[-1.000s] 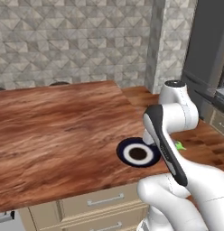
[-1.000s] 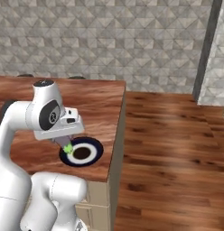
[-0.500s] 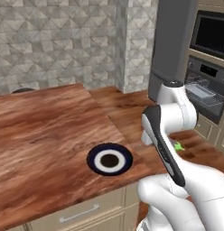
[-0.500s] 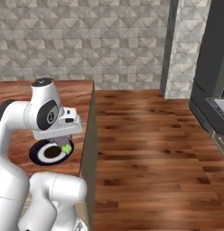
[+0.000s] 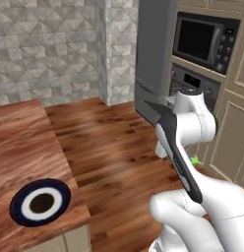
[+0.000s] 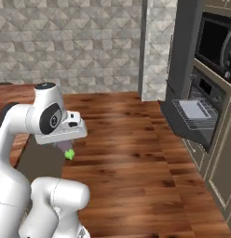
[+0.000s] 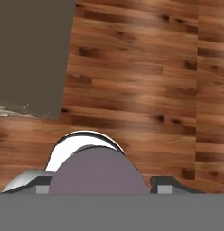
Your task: Place the eggplant on the rack of the oven.
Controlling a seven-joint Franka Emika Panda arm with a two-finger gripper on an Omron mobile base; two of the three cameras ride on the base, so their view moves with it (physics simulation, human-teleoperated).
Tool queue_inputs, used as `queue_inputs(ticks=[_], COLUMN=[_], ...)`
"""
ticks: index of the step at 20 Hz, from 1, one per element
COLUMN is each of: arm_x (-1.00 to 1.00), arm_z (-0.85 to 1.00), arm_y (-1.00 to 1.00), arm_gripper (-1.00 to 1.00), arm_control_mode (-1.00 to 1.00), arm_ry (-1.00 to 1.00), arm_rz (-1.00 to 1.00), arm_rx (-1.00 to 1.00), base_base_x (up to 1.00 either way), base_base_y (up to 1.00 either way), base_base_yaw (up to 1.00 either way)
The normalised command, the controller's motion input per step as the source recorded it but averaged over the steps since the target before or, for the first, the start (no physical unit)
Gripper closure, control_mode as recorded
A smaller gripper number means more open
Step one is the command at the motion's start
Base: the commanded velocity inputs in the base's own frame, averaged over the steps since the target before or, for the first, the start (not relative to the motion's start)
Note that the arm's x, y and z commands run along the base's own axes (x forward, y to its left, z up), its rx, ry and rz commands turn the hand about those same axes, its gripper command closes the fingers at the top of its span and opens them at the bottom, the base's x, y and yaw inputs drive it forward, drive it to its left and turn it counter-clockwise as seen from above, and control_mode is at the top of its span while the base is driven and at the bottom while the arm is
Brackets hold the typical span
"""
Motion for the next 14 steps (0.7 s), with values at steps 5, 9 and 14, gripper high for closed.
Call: queue_inputs(ticks=[5, 9, 14], arm_x=[0.0, 0.0, 0.0], arm_z=[0.0, 0.0, 0.0], arm_y=[0.0, 0.0, 0.0], arm_gripper=[1.0, 1.0, 1.0], arm_control_mode=[1.0, 1.0, 1.0], arm_ry=[0.0, 0.0, 0.0], arm_rz=[0.0, 0.0, 0.0], arm_rx=[0.0, 0.0, 0.0], base_base_x=[0.36, 0.59, 0.98], base_base_y=[-0.99, -0.75, -0.08], base_base_yaw=[-0.04, -0.02, -0.14])
